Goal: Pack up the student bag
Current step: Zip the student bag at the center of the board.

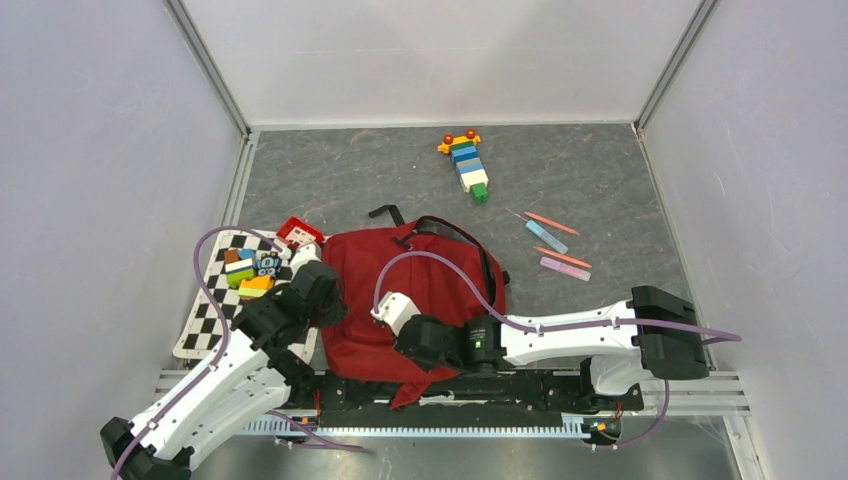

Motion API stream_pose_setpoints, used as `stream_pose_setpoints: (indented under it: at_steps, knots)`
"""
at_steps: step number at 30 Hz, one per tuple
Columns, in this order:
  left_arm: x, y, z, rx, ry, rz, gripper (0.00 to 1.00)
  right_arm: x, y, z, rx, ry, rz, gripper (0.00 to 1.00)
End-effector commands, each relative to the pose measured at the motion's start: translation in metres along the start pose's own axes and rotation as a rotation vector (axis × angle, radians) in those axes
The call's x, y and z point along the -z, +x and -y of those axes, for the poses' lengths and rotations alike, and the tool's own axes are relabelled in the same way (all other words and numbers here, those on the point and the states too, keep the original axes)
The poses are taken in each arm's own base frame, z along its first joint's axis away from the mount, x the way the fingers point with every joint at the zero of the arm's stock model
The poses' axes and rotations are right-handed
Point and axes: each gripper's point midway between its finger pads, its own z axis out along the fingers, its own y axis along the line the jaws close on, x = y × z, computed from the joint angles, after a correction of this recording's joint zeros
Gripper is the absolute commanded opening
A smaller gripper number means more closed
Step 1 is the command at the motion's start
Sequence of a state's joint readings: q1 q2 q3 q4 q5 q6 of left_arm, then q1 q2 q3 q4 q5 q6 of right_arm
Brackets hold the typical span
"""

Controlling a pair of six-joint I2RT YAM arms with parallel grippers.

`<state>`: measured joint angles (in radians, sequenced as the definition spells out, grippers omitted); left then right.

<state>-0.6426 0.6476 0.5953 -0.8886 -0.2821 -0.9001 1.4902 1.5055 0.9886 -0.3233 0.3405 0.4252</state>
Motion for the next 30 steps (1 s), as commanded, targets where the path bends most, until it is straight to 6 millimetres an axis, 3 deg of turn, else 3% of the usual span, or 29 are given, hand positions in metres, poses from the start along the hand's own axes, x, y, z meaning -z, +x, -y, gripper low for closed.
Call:
stream_pose_setpoints:
  at_steps: [1, 11, 30]
  knots:
    - [0.000, -0.028, 0.025, -0.023, 0.070, 0.093, 0.02, 0.007, -0.008, 0.008, -0.026, 0.029, 0.052, 0.00]
    - [-0.012, -0.057, 0.040, -0.117, 0.024, 0.142, 0.02, 0.026, -0.009, 0.017, -0.041, 0.007, 0.134, 0.00]
    - [-0.089, -0.154, 0.063, -0.186, -0.033, 0.188, 0.02, 0.035, 0.011, 0.019, -0.063, -0.028, 0.117, 0.00]
